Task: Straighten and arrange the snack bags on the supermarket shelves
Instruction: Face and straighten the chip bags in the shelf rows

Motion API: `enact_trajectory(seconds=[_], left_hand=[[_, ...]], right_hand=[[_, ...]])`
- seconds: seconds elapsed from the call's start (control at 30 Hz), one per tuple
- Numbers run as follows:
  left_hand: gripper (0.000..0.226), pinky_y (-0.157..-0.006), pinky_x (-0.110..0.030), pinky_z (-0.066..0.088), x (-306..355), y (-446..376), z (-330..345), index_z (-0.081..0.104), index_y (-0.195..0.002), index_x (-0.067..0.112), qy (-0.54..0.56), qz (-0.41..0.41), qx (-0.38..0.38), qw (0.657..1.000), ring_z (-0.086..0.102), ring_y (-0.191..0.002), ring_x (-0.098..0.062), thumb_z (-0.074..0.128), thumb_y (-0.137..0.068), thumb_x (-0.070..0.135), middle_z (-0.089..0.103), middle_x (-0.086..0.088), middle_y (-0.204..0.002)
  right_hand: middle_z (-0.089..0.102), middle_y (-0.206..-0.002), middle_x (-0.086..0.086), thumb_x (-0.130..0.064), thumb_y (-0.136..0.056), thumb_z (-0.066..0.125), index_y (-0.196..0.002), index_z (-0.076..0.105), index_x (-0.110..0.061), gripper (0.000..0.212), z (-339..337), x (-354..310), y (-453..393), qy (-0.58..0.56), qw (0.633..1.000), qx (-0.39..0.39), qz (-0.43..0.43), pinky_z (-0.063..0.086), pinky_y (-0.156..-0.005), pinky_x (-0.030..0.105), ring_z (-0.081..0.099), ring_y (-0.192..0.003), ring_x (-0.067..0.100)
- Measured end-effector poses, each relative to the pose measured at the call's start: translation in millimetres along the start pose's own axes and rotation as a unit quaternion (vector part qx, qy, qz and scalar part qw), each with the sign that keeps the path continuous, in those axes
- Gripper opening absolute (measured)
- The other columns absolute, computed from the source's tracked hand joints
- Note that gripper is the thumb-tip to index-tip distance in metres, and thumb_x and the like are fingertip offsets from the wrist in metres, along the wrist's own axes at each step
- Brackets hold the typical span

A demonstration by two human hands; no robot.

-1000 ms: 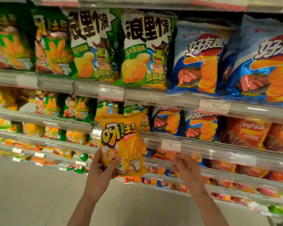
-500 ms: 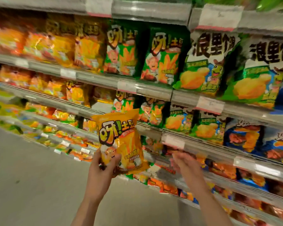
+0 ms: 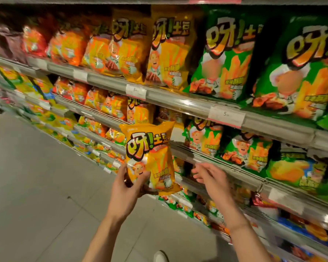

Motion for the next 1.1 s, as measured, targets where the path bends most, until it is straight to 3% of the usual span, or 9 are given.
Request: enact_trajectory(seconds=[0.2, 0.33, 0.47, 0.6, 0.67, 0.83, 0.9, 1.03, 1.1], left_hand=[[0.029, -0.057, -0.027, 0.061, -4, -81, -17, 0.065, -0.113, 0.027, -0.027, 0.0, -0.033, 0.999, 0.078, -0.074, -0.016, 0.079, -0.088, 0.026, 0.076, -0.003, -0.091], [0.058, -0.059, -0.026, 0.06, -9, -130, -13, 0.056, -0.129, 0.015, -0.048, -0.004, -0.058, 0.997, 0.077, -0.069, -0.014, 0.083, -0.084, 0.041, 0.076, 0.004, -0.086], [0.077, -0.067, -0.041, 0.065, -14, -171, 8, 0.05, -0.134, 0.028, -0.031, -0.013, -0.116, 0.993, 0.079, -0.074, -0.025, 0.086, -0.074, 0.061, 0.07, 0.012, -0.075], [0.107, -0.098, -0.053, 0.057, -23, -214, 24, 0.035, -0.154, 0.032, -0.039, -0.033, -0.179, 0.982, 0.069, -0.119, -0.034, 0.084, -0.068, 0.072, 0.062, -0.02, -0.136], [0.111, -0.106, -0.054, 0.051, -22, -228, 29, 0.033, -0.156, 0.038, -0.066, -0.035, -0.21, 0.975, 0.06, -0.132, -0.029, 0.079, -0.065, 0.08, 0.052, -0.014, -0.151], [0.087, -0.106, -0.054, 0.05, 2, -250, 53, 0.042, -0.146, 0.035, -0.062, -0.002, -0.285, 0.956, 0.055, -0.134, -0.038, 0.075, -0.074, 0.072, 0.048, -0.023, -0.148], [0.086, -0.114, -0.05, 0.045, 7, -252, 59, 0.039, -0.151, 0.034, -0.058, 0.004, -0.303, 0.951, 0.049, -0.142, -0.027, 0.075, -0.08, 0.066, 0.047, -0.009, -0.157], [0.084, -0.116, -0.026, 0.027, 14, -255, 67, 0.032, -0.158, 0.034, -0.112, 0.042, -0.298, 0.947, 0.032, -0.15, -0.014, 0.07, -0.088, 0.06, 0.035, 0.008, -0.164], [0.067, -0.115, -0.029, 0.036, 20, -260, 72, 0.042, -0.151, 0.031, -0.119, 0.055, -0.304, 0.944, 0.046, -0.142, -0.022, 0.069, -0.094, 0.052, 0.048, 0.0, -0.156]], right_hand=[[0.076, -0.099, -0.019, -0.04, -0.097, 0.065, -0.092, 0.075, -0.044, 0.011, 75, -16, -59, 0.004, 0.999, -0.034, -0.023, 0.056, -0.082, 0.018, 0.07, -0.097, 0.001], [0.07, -0.105, -0.028, -0.062, -0.087, 0.063, -0.105, 0.068, -0.044, 0.026, 108, -22, -80, 0.036, 0.998, -0.057, -0.021, 0.045, -0.08, 0.001, 0.06, -0.102, -0.02], [0.067, -0.12, -0.02, -0.069, -0.076, 0.069, -0.131, 0.061, -0.032, 0.066, 121, -23, -92, 0.035, 0.999, -0.032, 0.003, 0.052, -0.093, 0.015, 0.063, -0.107, -0.012], [0.065, -0.113, -0.028, -0.046, -0.087, 0.074, -0.135, 0.054, -0.039, 0.053, 115, -32, -105, 0.026, 0.999, 0.046, -0.002, 0.047, -0.08, 0.001, 0.06, -0.096, -0.023], [0.066, -0.119, -0.017, -0.038, -0.093, 0.07, -0.144, 0.05, -0.026, 0.056, 111, -41, -109, 0.031, 0.996, 0.082, -0.02, 0.052, -0.089, 0.012, 0.063, -0.104, -0.014], [0.065, -0.093, -0.033, -0.027, -0.099, 0.066, -0.117, 0.06, -0.034, 0.02, 108, -66, -113, 0.077, 0.984, 0.147, -0.065, 0.052, -0.079, 0.018, 0.063, -0.086, -0.011], [0.061, -0.088, -0.024, -0.035, -0.099, 0.064, -0.106, 0.058, -0.029, 0.01, 106, -65, -111, 0.111, 0.976, 0.172, -0.072, 0.045, -0.079, 0.024, 0.056, -0.083, -0.006], [0.072, -0.111, -0.002, -0.045, -0.1, 0.059, -0.123, 0.064, -0.017, 0.037, 104, -59, -103, 0.133, 0.964, 0.22, -0.065, 0.054, -0.084, 0.028, 0.069, -0.101, 0.011], [0.072, -0.116, -0.009, -0.045, -0.1, 0.059, -0.129, 0.063, -0.023, 0.036, 109, -57, -102, 0.122, 0.965, 0.224, -0.063, 0.055, -0.088, 0.027, 0.069, -0.105, 0.004]])
Point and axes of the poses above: each hand's wrist, its own y-axis away from the middle knuckle, its own z-axis out of the palm, x = y × z, the point moved 6 cm from there along -y, towards the middle knuckle
